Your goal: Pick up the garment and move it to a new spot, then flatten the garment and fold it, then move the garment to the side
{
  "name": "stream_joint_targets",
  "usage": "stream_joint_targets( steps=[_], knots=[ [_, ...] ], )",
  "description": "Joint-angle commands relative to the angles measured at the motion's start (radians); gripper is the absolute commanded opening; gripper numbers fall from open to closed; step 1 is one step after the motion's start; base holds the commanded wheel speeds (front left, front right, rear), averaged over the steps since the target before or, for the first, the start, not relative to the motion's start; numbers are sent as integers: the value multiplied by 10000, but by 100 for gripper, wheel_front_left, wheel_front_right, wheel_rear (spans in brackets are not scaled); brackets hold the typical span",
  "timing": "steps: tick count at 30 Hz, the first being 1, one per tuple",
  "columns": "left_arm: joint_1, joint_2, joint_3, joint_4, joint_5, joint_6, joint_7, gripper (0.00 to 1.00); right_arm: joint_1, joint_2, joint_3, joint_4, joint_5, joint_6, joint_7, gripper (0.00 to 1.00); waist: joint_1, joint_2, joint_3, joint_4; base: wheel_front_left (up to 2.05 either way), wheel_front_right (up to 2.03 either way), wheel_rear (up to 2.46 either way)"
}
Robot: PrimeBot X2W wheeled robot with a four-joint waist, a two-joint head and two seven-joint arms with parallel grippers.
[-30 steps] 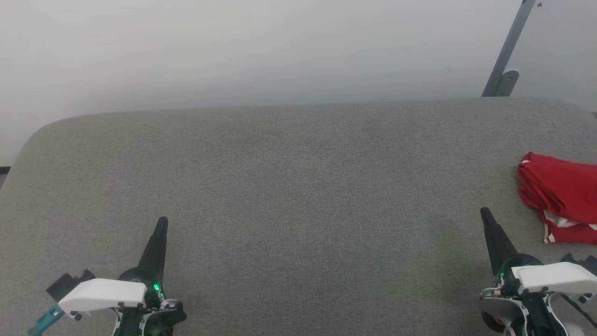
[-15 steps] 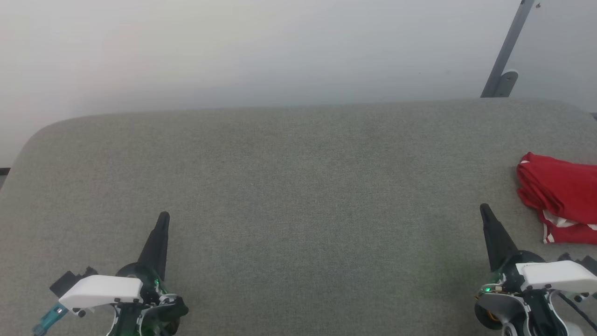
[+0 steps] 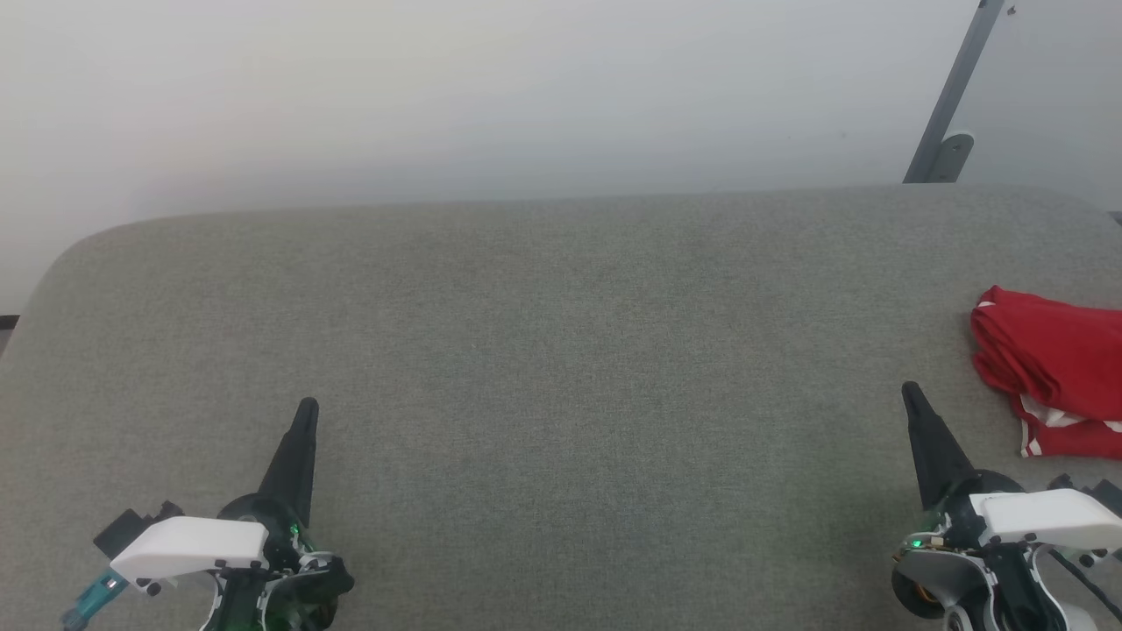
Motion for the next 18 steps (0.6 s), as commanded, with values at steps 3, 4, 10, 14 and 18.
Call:
stream_joint_targets(
  steps=[3,4,10,14,18],
  knots=[
    [-119,-26,32,-4,-22,-25,42,0,-54,39,-2,29,38,4,22,0,0,-1,0,0,0,0,0],
    [-119,-26,31,-4,-23,-25,42,0,-54,39,-5,29,38,4,22,0,0,-1,0,0,0,0,0],
    [-118,-26,29,-4,-25,-25,40,0,-54,39,-3,29,39,4,21,0,0,-1,0,0,0,0,0],
    [-118,-26,28,-4,-26,-27,39,0,-53,39,-1,29,40,4,20,0,0,-1,0,0,0,0,0],
    [-118,-26,27,-4,-26,-25,38,0,-53,39,0,29,40,4,20,0,0,-1,0,0,0,0,0]
  ],
)
